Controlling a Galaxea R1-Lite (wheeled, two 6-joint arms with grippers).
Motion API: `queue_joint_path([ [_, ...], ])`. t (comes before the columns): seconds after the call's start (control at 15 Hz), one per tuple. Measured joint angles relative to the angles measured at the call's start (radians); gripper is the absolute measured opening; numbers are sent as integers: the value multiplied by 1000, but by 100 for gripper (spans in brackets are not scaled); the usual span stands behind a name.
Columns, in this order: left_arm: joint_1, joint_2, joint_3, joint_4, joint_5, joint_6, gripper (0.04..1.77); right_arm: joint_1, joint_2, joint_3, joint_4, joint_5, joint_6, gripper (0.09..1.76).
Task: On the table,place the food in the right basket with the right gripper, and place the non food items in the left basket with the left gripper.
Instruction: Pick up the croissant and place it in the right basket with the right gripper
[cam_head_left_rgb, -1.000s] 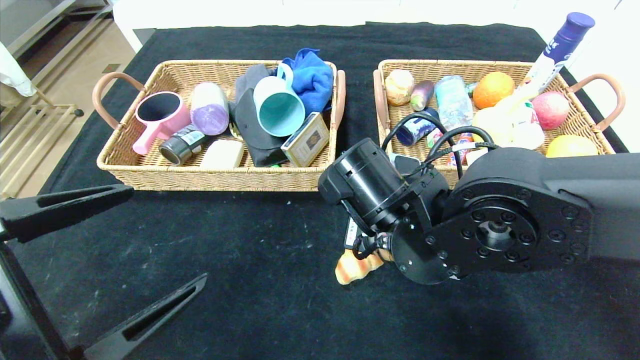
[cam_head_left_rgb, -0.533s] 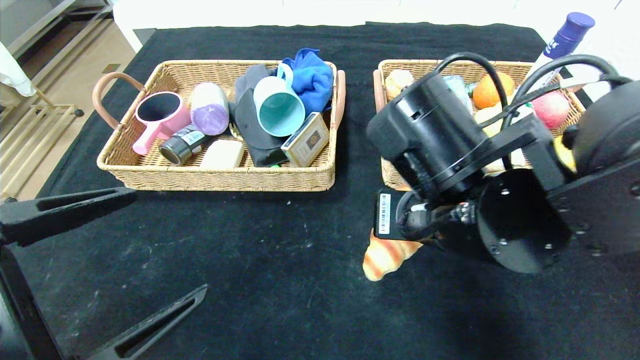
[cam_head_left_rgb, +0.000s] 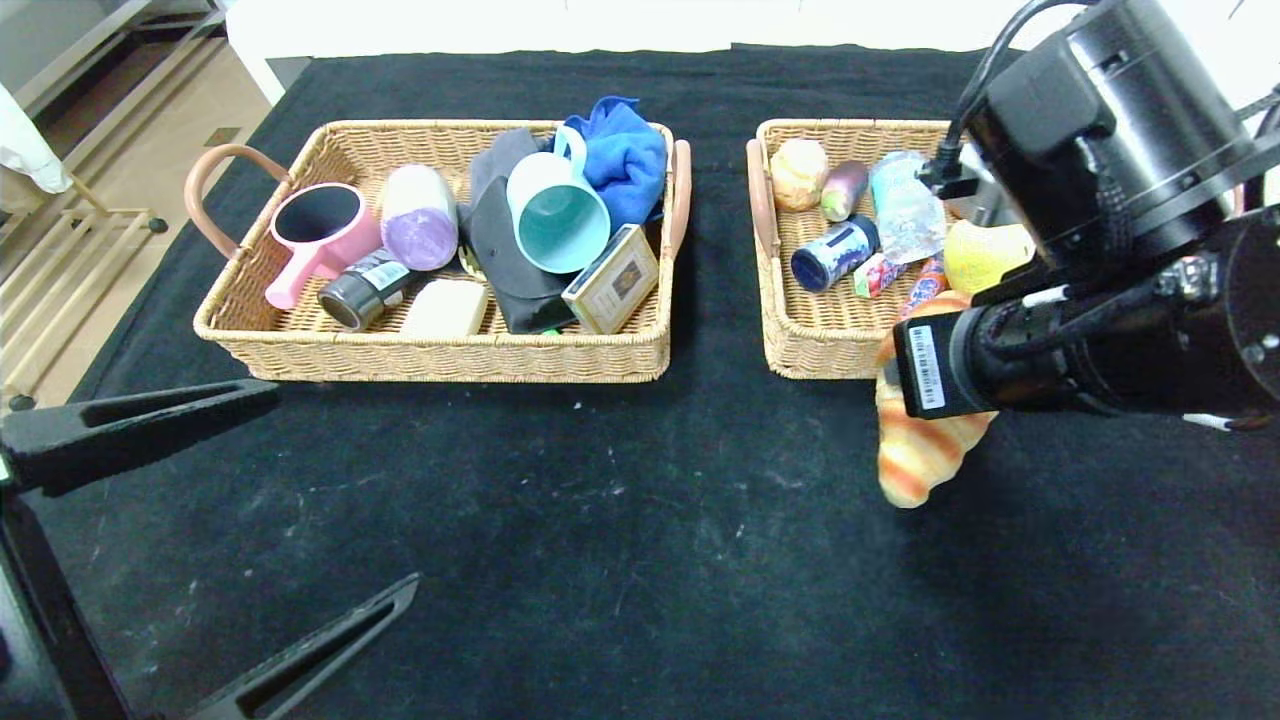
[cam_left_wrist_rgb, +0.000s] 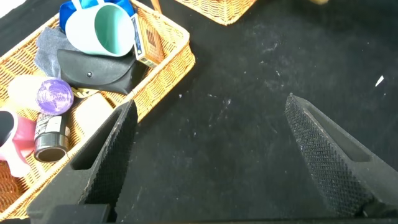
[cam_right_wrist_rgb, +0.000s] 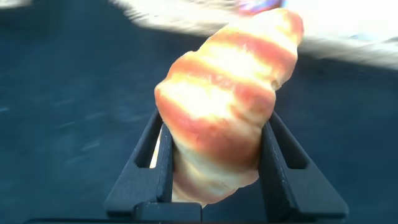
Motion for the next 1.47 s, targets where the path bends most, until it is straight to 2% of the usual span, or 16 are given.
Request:
queue_joint_path([
  [0.2, 0, 1, 1, 0, 0, 0, 172, -109, -49, 0, -5, 70, -124, 83],
  [0.47, 0, 5, 2, 0, 0, 0, 172, -210, -105, -9, -14, 90, -241, 83],
  [0.67, 0, 7, 2, 0, 0, 0, 172, -308, -133, -11, -48, 173, -350, 83],
  [0.93, 0, 10, 3, 1, 0, 0, 172, -461, -135, -12, -169, 302, -507, 83],
  [1.07, -1, 11, 4, 3, 0, 0, 172, -529, -117, -12, -252, 336, -572, 83],
  [1.2, -1, 13, 4, 4, 0, 0, 172, -572, -90, -12, -310, 339, -607, 83],
  [1.47, -1, 18, 5, 2, 0, 0, 172, -591, -50, -10, -385, 334, -623, 83],
])
